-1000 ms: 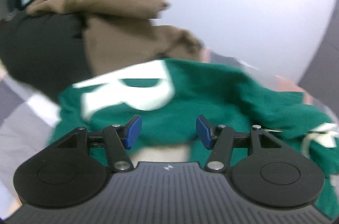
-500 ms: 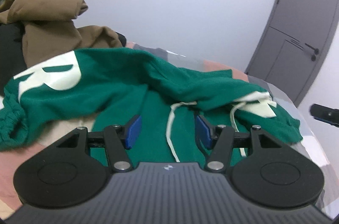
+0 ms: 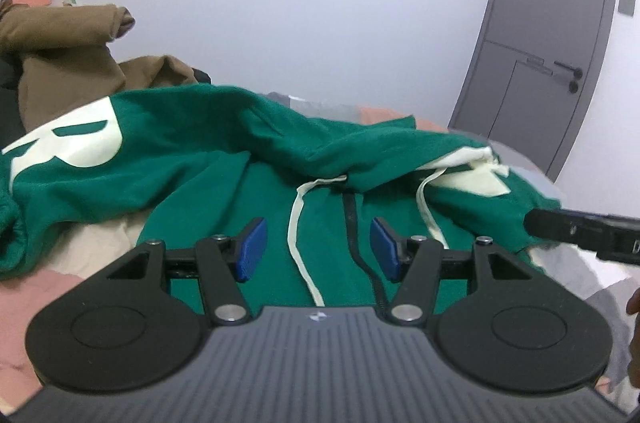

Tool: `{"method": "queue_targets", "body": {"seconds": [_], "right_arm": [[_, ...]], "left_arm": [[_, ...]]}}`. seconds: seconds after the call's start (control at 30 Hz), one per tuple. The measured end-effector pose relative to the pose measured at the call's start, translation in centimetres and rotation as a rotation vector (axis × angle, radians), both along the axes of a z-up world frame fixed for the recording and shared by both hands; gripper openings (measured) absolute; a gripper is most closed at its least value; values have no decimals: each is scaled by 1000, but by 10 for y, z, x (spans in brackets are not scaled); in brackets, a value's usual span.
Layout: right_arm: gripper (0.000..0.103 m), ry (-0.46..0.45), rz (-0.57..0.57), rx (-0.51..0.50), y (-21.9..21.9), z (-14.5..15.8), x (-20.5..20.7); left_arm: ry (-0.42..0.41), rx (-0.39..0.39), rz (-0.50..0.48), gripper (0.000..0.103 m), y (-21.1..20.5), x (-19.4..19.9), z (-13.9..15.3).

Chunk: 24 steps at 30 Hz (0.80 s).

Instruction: Fold large clothes

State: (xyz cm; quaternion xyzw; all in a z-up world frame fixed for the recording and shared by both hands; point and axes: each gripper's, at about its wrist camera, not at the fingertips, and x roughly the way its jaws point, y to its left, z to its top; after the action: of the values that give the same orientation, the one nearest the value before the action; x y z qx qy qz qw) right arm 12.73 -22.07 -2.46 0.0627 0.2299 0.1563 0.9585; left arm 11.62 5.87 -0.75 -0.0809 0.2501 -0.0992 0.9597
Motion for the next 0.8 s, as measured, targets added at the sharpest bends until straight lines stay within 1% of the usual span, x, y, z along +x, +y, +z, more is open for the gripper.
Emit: {"method": "queue_targets", "body": {"seconds": [0.1, 0.13, 0.17, 0.2, 0.23, 0.3, 0.4, 0.53, 0.6, 0.67, 0.7, 0.77, 0.8], "right_arm": [[67, 37, -30, 6, -7, -5, 21], [69, 46, -43, 11, -10, -5, 30], [75, 49, -58, 13, -14, -3, 39], [88, 48, -74, 16, -19, -1, 49], [94, 43, -88, 25, -24, 1, 59], [94, 46, -121, 55, -37, 3, 82], [94, 89, -178, 117, -60, 0, 132], [94, 121, -316, 120, -90, -10, 203], [94, 150, -383, 135, -110, -20, 238], [94, 178, -438, 137, -124, -32, 262], [94, 210, -448, 139, -129, -41, 275], [94, 270, -432, 166, -135, -56, 290], [97, 287, -418, 174, -135, -60, 294]], "left_arm": [[26, -14, -4, 63, 2, 19, -13], [30, -15, -4, 63, 3, 24, -17], [36, -18, -4, 63, 4, 29, -21], [47, -20, -4, 63, 5, 35, -26], [58, -21, -4, 63, 6, 41, -30], [74, -15, -8, 63, 7, 51, -39], [91, -20, -5, 63, 7, 63, -51], [110, -58, -5, 63, 11, 77, -62], [116, -75, -3, 63, 14, 84, -67], [129, -111, -8, 63, 16, 90, -72], [135, -123, -12, 63, 17, 93, -75], [146, -135, -14, 63, 18, 100, -82], [155, -143, -9, 63, 17, 103, -85]]}}
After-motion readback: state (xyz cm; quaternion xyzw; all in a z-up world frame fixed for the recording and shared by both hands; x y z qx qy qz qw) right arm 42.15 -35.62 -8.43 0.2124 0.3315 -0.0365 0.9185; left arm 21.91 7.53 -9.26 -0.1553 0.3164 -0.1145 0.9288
